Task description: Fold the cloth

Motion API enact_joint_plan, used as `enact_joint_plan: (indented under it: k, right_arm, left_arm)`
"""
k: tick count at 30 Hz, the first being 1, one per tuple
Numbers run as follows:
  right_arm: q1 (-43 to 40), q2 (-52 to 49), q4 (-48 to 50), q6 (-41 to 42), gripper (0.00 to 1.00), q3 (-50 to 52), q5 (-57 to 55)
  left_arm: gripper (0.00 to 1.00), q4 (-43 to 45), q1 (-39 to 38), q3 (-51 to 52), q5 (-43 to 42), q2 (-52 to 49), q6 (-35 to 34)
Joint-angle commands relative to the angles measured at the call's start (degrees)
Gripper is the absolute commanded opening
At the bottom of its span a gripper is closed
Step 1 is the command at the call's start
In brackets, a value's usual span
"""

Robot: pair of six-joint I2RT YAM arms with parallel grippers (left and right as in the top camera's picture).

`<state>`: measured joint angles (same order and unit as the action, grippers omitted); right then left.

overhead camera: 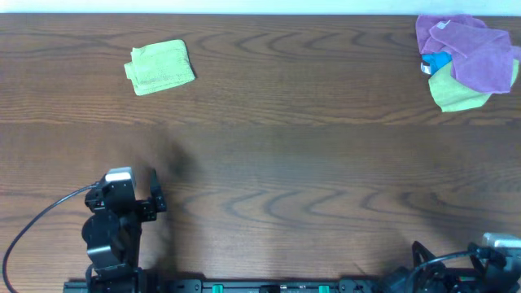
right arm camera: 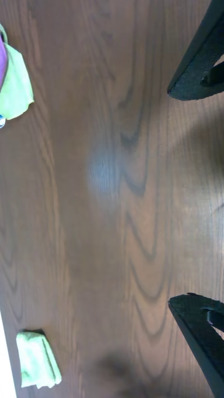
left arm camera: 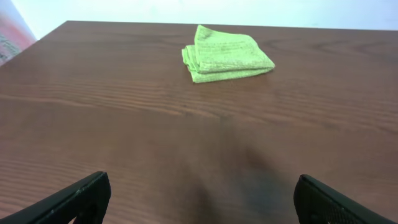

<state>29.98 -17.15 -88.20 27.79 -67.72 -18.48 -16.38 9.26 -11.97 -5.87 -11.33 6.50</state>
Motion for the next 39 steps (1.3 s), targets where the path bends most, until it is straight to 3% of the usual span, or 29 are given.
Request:
enact_joint_plan:
  k: [1, 10, 39]
  right_arm:
    - [0.42, -0.04, 0.09, -0.83, 0.99, 0.04, -0.59]
    - [0.42, -0.04, 0.09, -0.83, 0.99, 0.04, -0.59]
    - [0.42, -0.04, 0.09, -0.83, 0.99, 0.04, -0.59]
  left_arm:
    - [0.95, 0.83, -1.18, 2.34, -0.83, 1.70, 1.20]
    - [0.96, 3.43, -1.90, 8.04, -1.25, 5.16, 1.18]
    - [0.95, 3.52, -1.90, 8.04, -1.05, 5.46, 1.22]
